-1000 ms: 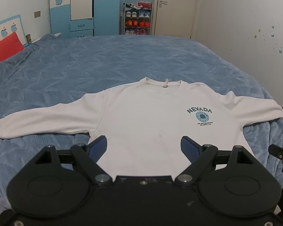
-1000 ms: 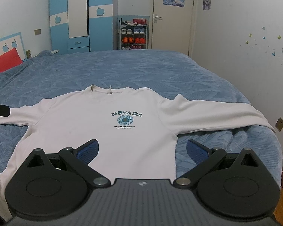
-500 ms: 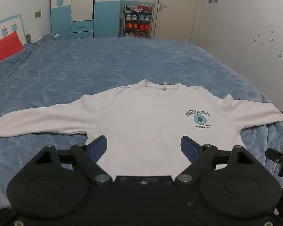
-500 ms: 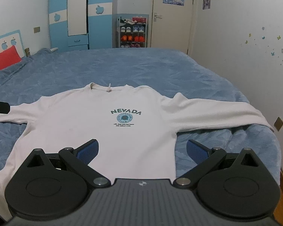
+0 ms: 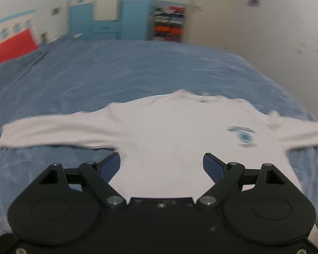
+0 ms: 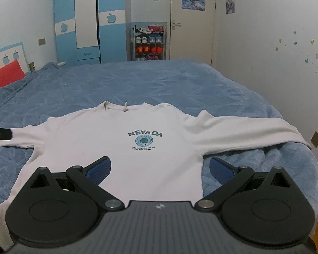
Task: Fold small clothes
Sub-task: 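Grasp the sleeve cuff of the white sweatshirt with the left gripper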
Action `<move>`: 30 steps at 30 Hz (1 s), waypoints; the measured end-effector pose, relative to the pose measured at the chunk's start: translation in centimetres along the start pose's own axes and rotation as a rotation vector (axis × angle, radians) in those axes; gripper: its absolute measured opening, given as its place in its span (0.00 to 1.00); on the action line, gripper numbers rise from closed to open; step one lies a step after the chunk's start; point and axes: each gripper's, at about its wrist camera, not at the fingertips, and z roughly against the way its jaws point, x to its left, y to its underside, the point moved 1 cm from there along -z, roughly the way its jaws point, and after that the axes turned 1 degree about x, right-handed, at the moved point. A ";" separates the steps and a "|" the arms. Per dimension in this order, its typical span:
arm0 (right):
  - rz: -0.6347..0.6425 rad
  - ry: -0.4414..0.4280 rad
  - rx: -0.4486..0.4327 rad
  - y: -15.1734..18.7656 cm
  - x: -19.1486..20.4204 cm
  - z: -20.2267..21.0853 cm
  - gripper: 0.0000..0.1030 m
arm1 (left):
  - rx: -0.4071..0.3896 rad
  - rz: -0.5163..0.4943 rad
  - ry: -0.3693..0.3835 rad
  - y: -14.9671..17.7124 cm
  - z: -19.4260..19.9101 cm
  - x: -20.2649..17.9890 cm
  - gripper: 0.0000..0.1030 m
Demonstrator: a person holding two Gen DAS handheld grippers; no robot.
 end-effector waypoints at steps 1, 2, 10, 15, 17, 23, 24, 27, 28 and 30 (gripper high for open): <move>0.003 -0.005 0.001 0.0 0.0 -0.4 1.00 | 0.001 0.047 -0.040 -0.1 -0.9 2.4 0.85; 0.005 -0.010 0.002 0.0 0.0 -0.7 1.00 | 0.003 0.077 -0.073 -0.2 -1.6 4.2 0.85; 0.007 -0.035 0.004 -1.2 0.9 -4.9 1.00 | 0.013 0.331 -0.395 -1.2 -9.1 22.7 0.85; -0.008 -0.039 -0.005 -1.7 1.7 -8.1 1.00 | 0.025 0.537 -0.470 -2.3 -14.1 33.6 0.85; -0.020 -0.035 0.019 -2.0 1.9 -9.8 1.00 | 0.043 0.628 -0.463 -2.5 -15.9 38.1 0.85; -0.012 -0.003 0.075 -1.8 2.8 -12.3 1.00 | 0.100 0.797 -0.459 -1.9 -19.0 45.6 0.85; -0.006 0.002 0.082 -1.7 2.9 -12.6 1.00 | 0.098 0.808 -0.449 -1.6 -19.4 46.2 0.85; 0.003 -0.004 0.116 -1.3 3.0 -13.4 1.00 | 0.082 0.770 -0.463 -1.6 -20.0 46.6 0.80; 0.000 -0.014 0.127 -1.3 3.0 -13.7 1.00 | 0.078 0.754 -0.473 -1.8 -20.1 46.3 0.79; -0.011 -0.024 0.141 -1.2 2.8 -14.2 1.00 | 0.057 0.711 -0.494 -2.2 -20.1 45.8 0.78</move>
